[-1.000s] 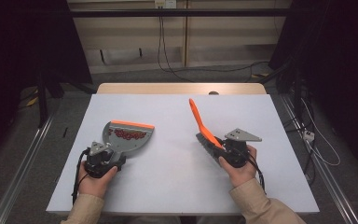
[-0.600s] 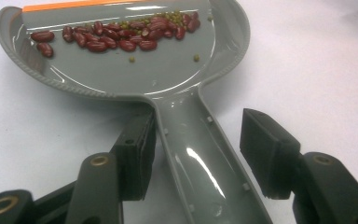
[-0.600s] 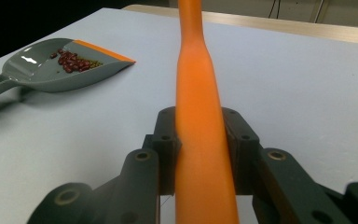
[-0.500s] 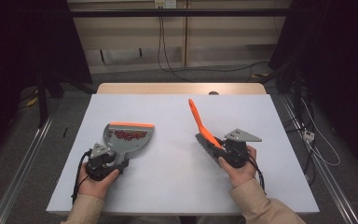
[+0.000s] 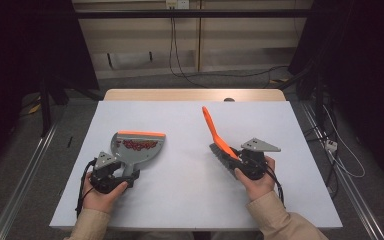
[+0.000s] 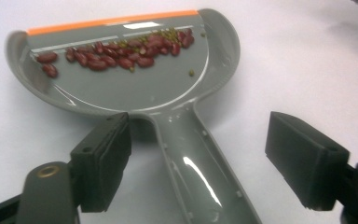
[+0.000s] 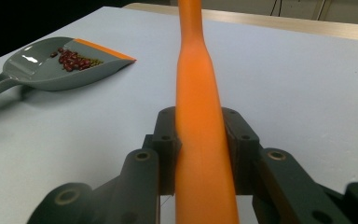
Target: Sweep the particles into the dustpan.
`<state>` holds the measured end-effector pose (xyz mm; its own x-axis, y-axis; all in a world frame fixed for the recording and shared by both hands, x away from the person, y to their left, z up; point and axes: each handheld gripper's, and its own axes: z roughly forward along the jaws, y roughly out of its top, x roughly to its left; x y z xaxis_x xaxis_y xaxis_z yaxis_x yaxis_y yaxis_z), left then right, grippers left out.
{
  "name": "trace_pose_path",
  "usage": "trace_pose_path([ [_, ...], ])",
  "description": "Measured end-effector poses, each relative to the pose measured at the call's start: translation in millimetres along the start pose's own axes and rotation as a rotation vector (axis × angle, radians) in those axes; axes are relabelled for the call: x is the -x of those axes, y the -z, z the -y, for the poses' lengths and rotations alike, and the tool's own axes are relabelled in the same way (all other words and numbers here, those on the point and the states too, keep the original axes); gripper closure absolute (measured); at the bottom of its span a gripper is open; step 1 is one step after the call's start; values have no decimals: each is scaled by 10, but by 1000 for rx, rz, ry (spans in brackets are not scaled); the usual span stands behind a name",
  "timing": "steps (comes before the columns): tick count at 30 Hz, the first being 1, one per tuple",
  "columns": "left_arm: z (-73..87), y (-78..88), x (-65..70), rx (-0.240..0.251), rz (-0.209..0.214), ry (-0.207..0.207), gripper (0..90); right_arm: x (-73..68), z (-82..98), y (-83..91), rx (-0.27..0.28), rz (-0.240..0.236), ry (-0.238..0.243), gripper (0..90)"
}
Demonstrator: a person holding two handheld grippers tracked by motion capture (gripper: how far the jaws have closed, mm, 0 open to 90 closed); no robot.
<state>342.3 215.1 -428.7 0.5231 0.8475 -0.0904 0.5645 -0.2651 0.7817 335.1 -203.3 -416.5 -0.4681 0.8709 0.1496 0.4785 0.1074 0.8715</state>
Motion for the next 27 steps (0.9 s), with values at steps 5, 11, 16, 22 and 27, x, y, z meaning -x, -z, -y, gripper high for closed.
trace_pose_path([
  [5,-63,29,-21,47,24,-5,145,11,1,9,-3,1,0,705],
  [11,-146,27,-11,59,48,-18,98,28,21,8,-13,5,7,705],
  [16,-205,11,17,65,78,-48,69,30,32,8,-22,3,10,705],
  [22,-268,-50,29,87,131,-83,64,29,32,14,-21,4,11,705],
  [27,-286,-88,47,95,152,-97,63,15,33,18,-20,-9,-2,705],
])
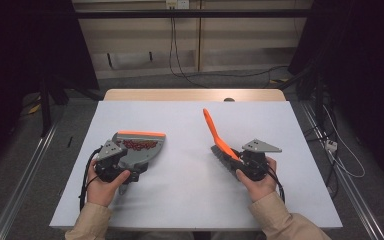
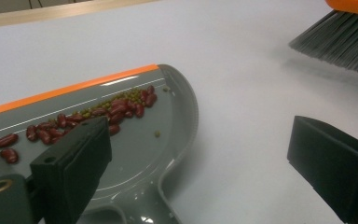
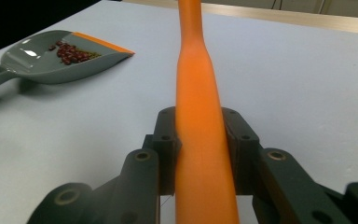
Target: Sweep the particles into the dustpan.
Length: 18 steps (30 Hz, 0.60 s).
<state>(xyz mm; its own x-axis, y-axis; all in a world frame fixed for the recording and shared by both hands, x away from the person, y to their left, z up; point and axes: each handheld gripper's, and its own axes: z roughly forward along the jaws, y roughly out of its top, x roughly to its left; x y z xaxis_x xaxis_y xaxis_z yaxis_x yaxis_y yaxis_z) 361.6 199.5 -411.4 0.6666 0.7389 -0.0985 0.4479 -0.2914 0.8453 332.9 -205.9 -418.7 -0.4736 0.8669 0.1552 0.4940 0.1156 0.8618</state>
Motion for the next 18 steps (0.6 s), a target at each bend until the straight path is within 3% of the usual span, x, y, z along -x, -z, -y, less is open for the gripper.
trace_pose_path([
  [6,1,3,15,6,5,-4,63,-79,1,-46,2,-13,-1,705],
  [14,6,23,-1,14,-7,-10,63,58,90,-135,-35,19,-38,703],
  [18,7,19,-2,14,-8,-4,63,149,103,-109,-23,54,-58,706],
])
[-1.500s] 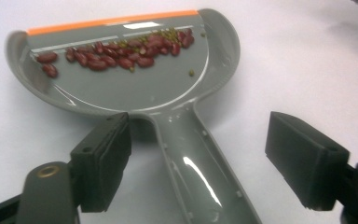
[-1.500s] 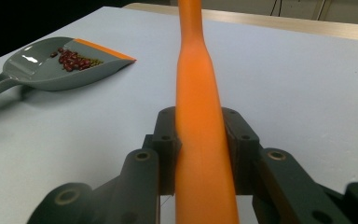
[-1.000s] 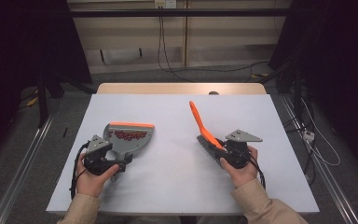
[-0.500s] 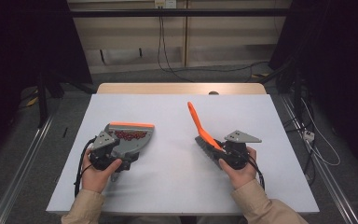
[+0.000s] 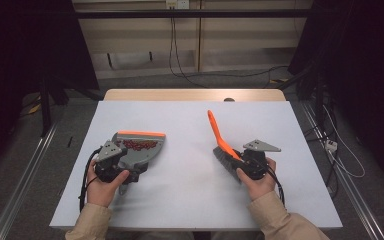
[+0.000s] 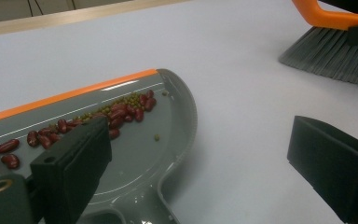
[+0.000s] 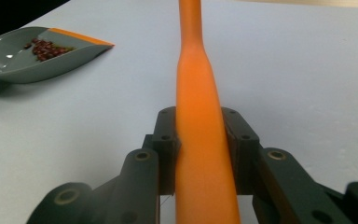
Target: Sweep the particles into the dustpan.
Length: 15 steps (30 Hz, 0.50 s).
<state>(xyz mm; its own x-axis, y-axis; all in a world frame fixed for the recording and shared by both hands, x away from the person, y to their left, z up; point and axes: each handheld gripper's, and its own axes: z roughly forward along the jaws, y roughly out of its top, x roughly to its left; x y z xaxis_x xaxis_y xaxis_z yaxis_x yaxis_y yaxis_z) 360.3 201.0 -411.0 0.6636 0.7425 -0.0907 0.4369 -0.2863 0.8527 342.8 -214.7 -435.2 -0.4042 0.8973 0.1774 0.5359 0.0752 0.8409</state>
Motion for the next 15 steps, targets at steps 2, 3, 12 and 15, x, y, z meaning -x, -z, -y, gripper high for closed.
trace_pose_path([
  [2,2,-8,5,3,0,2,63,46,13,11,5,12,-8,706],
  [3,2,-10,6,4,3,1,63,60,18,19,6,21,-13,704],
  [12,2,4,0,6,-3,-7,63,115,65,89,14,66,6,689],
  [15,0,5,6,8,1,-9,63,135,75,99,13,66,6,687],
])
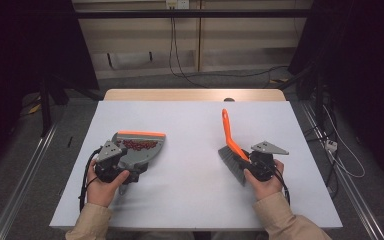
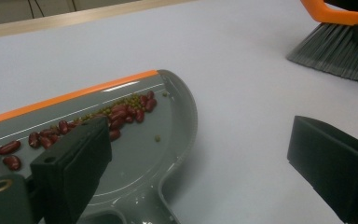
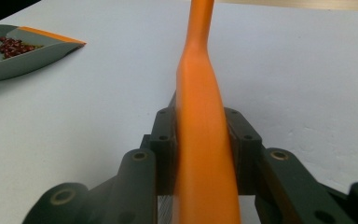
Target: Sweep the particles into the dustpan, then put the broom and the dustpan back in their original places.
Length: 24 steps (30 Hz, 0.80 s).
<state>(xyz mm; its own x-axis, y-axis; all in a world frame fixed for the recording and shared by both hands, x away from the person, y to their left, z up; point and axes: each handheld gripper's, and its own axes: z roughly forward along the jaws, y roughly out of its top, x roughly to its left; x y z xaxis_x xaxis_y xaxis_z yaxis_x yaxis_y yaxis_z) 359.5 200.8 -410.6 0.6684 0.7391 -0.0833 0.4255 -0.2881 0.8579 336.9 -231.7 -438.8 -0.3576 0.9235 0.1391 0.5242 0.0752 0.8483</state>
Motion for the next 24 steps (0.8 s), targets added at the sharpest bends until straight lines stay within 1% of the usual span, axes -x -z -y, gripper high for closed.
trace_pose_path([
  [5,-2,-5,-2,-1,0,-4,63,1,8,6,3,1,3,685],
  [9,-3,-13,1,4,2,0,63,14,20,16,3,0,4,678],
  [11,-1,-4,-2,-7,-4,-10,63,22,24,18,4,2,13,667],
  [13,9,3,5,-3,-3,-1,63,21,28,23,-1,11,25,657],
  [15,21,16,0,-4,-2,-5,63,31,35,35,-5,12,31,651],
  [16,26,23,2,-3,-6,1,63,40,41,43,-5,11,37,648],
  [18,32,30,-6,-9,-11,-2,63,54,52,57,-12,14,36,625],
  [24,28,37,-3,-4,-7,-2,63,54,87,122,-25,12,69,564],
])
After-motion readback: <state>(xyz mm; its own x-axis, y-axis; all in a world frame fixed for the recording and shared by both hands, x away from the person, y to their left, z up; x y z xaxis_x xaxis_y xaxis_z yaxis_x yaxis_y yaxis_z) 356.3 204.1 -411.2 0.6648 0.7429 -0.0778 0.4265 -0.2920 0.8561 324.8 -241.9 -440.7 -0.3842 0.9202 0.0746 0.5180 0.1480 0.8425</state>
